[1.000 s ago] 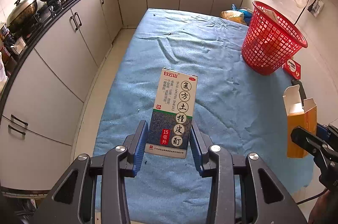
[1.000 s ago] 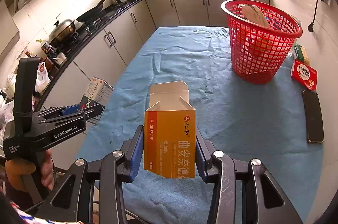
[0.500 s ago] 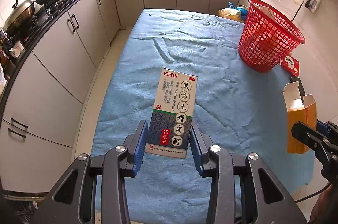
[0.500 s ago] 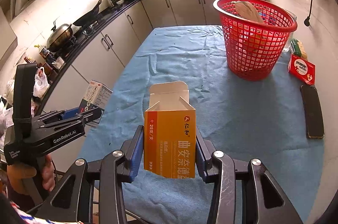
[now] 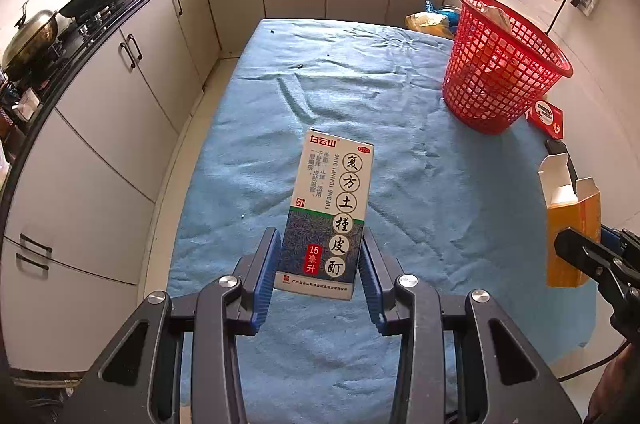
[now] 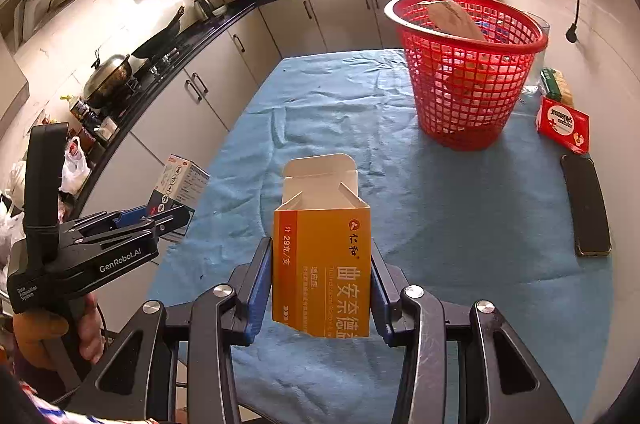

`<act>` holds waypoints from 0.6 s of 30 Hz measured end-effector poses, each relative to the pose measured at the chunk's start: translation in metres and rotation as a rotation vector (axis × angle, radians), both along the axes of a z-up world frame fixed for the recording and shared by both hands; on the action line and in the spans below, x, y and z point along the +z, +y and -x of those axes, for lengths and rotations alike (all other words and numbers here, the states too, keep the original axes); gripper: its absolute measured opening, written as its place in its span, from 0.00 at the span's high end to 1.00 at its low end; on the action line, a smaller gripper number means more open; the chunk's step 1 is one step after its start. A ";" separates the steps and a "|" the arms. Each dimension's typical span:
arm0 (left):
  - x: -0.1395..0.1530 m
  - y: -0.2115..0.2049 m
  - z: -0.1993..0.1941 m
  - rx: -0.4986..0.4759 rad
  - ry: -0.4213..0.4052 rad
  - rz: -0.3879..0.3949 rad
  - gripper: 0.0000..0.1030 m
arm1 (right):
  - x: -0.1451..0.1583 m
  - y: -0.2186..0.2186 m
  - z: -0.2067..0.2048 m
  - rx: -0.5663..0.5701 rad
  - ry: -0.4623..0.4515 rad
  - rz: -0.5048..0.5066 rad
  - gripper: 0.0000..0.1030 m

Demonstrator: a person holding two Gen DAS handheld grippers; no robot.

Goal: Collect trash
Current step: 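Hold both boxes and carry them toward the red basket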

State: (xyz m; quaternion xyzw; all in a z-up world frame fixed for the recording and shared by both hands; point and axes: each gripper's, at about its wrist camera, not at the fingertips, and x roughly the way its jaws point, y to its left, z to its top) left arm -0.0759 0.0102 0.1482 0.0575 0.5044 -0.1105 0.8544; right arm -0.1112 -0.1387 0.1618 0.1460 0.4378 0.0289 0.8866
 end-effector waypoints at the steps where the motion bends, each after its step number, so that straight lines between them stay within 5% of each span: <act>1: 0.000 -0.002 -0.001 -0.003 0.000 -0.001 0.64 | 0.000 -0.003 0.000 -0.006 0.000 -0.002 0.55; 18: 0.007 -0.044 -0.016 -0.080 -0.024 -0.036 0.68 | -0.001 -0.049 -0.002 -0.079 -0.012 -0.048 0.55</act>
